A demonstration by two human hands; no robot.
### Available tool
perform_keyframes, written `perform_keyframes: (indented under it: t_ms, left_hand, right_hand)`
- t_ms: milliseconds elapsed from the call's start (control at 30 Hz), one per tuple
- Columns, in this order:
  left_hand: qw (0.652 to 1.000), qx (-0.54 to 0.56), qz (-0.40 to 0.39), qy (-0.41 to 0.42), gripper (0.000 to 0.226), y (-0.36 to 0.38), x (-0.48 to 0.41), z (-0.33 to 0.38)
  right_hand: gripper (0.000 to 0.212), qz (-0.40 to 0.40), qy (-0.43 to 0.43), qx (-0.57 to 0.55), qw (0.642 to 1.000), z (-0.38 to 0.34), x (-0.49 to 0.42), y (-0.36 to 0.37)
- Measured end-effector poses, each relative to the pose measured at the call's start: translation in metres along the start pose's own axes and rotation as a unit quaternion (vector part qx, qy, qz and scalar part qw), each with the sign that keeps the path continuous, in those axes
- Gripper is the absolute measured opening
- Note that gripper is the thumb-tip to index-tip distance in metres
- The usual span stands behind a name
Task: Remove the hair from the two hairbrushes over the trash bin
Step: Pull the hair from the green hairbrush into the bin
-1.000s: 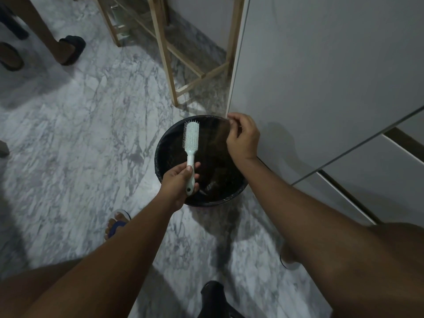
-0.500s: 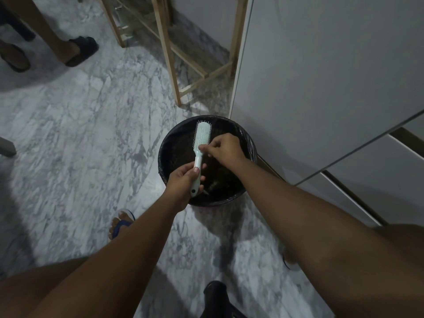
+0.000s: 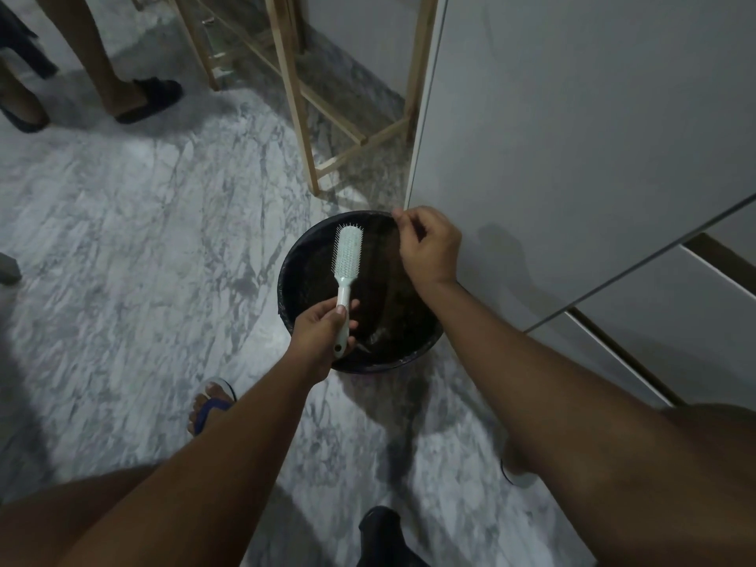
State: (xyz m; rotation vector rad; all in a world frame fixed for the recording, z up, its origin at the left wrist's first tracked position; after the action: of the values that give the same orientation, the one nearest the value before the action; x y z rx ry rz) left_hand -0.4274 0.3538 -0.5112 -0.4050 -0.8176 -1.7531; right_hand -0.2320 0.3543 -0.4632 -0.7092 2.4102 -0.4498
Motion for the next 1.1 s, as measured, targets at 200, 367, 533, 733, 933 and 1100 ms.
perform_keyframes:
  t_ms: [200, 367, 533, 733, 933, 1100]
  left_hand:
    - [1.000, -0.001, -0.024, 0.004, 0.024, -0.002, 0.002, 0.005]
    - [0.998, -0.023, -0.051, -0.005, 0.026, -0.002, 0.003, 0.007]
    - [0.998, -0.023, -0.055, -0.006, 0.027, -0.003, 0.003, 0.007]
    - [0.999, -0.021, -0.045, -0.002, 0.028, -0.007, 0.000, 0.009]
    - [1.000, -0.002, 0.006, -0.009, 0.029, -0.021, -0.002, 0.001]
    - [0.999, 0.003, -0.030, -0.015, 0.030, -0.017, 0.002, 0.000]
  right_hand:
    - [0.046, -0.333, 0.172, 0.198, 0.906, 0.026, 0.018, 0.011]
    - [0.068, -0.348, 0.257, -0.011, 0.902, 0.000, 0.020, 0.015]
    - [0.047, -0.407, 0.236, 0.013, 0.882, -0.001, 0.018, 0.020]
    - [0.035, -0.355, 0.141, 0.052, 0.923, 0.004, 0.015, 0.018]
    - [0.034, -0.148, 0.197, -0.026, 0.969, -0.016, -0.014, 0.013]
    - [0.037, -0.209, 0.263, -0.034, 0.941, -0.010, -0.006, 0.021]
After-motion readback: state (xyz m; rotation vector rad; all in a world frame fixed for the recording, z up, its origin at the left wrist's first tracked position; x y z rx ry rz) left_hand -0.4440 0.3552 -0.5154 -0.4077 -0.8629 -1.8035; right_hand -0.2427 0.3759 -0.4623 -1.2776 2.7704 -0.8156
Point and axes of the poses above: each hand's wrist, its own x-axis away from the middle knuckle, its own y-axis out of the palm, z = x × y, the point moved 1 cm from there along -x, towards the middle knuckle, and after that the axes turned 6 degrees about x, right-handed, at the moved point
